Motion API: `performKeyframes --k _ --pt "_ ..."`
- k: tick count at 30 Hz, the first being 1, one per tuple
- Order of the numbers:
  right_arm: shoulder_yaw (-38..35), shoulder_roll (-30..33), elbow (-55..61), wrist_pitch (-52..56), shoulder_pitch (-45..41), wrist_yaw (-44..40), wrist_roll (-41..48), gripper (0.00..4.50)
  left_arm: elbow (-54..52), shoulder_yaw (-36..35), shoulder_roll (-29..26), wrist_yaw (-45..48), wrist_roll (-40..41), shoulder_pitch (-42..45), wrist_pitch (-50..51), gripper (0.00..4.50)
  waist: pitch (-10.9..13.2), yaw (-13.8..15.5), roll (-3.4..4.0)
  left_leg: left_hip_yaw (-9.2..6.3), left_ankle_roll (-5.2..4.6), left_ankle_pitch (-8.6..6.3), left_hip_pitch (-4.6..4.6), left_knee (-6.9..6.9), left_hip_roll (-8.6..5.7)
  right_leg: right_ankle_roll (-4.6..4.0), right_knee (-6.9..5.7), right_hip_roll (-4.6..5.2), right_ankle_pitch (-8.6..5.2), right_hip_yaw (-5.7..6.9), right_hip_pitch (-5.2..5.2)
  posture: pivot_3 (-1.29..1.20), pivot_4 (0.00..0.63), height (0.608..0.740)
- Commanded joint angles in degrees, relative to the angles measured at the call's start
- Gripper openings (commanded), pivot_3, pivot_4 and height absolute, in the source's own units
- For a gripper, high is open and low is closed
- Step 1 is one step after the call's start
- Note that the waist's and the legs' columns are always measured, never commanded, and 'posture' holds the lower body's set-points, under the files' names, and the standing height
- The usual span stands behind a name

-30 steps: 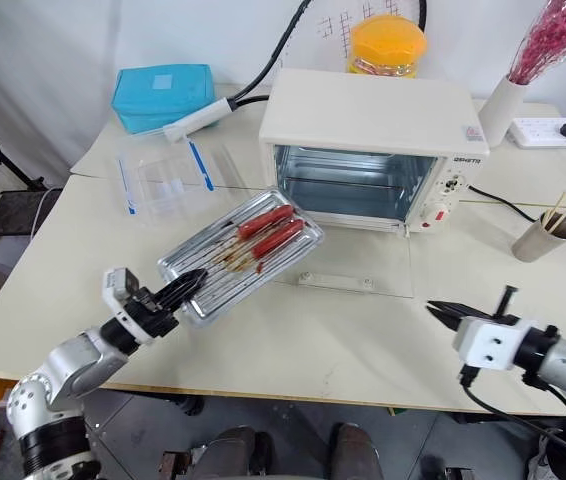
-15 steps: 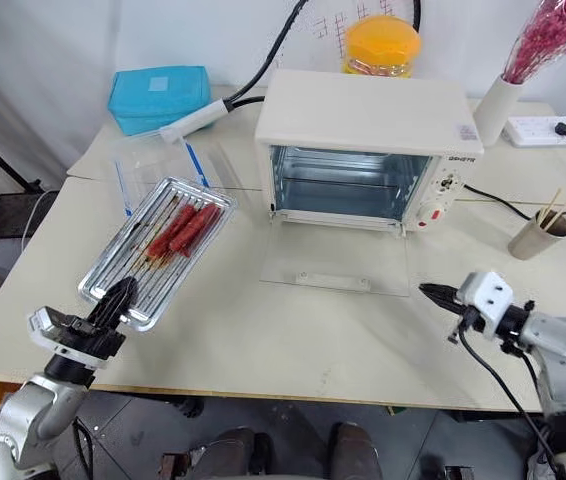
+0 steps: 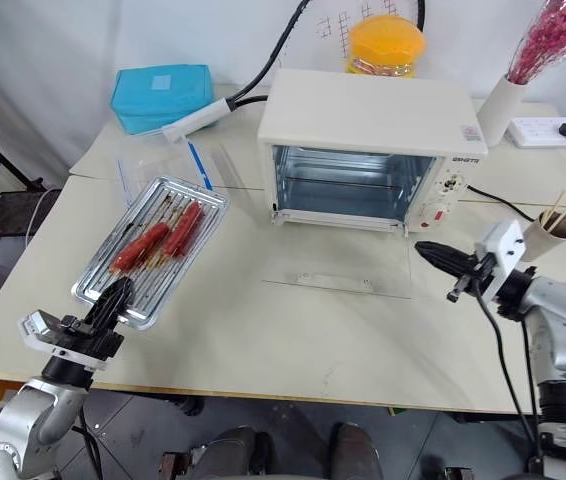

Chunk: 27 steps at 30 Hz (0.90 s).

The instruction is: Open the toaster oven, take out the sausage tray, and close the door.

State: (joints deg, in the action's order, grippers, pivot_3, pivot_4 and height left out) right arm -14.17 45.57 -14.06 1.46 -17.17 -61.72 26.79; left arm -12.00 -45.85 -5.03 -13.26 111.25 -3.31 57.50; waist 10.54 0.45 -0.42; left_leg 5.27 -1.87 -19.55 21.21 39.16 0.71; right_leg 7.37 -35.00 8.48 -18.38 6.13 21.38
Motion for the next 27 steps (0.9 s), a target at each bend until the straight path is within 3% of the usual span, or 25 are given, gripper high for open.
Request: performKeyframes --k 1,6,11,18,27 --pt "0.4 2.4 -1.4 0.3 1.8 -0.5 -3.5 0.06 -3.3 0.4 0.4 -0.4 1.8 -0.4 -1.1 0.00 0.0 0.2 0.00 0.01 -0.01 -0.01 0.00 0.00 -0.01 0.00 0.00 0.00 0.00 -0.01 0.00 0.00 0.150 0.740" --pt "4.7 3.6 -8.2 -3.6 1.6 -2.5 -10.2 0.06 -4.2 1.4 1.0 -1.5 1.8 0.2 -2.5 0.00 0.0 0.2 0.00 0.07 -0.02 -0.01 -0.01 0.00 -0.02 0.01 0.01 -0.01 0.00 -0.01 0.00 0.00 0.150 0.740" --pt "7.1 1.7 -10.3 -5.4 -0.6 -5.8 -10.9 0.06 -5.1 2.4 1.8 -2.4 1.8 0.6 -3.3 0.00 0.0 0.1 0.00 0.08 -0.02 -0.01 -0.01 0.00 -0.01 0.01 0.05 -0.04 0.01 0.02 0.01 0.00 0.150 0.740" --pt "4.5 -2.4 -5.3 -2.9 -2.5 -8.4 -3.9 0.06 -6.5 3.3 2.0 -4.1 1.8 0.3 -4.6 0.00 0.0 0.1 0.00 0.07 0.00 0.00 -0.01 0.00 0.03 0.01 0.05 -0.08 0.01 0.01 0.01 0.00 0.150 0.740" --pt "-3.2 -4.2 -0.8 7.1 -8.7 0.6 4.3 0.06 -5.5 3.0 -0.7 -2.4 1.8 0.6 -2.4 0.00 0.0 0.4 0.00 0.04 0.01 -0.01 0.02 0.00 0.02 0.01 0.15 -0.05 0.01 0.00 0.02 0.00 0.150 0.740"
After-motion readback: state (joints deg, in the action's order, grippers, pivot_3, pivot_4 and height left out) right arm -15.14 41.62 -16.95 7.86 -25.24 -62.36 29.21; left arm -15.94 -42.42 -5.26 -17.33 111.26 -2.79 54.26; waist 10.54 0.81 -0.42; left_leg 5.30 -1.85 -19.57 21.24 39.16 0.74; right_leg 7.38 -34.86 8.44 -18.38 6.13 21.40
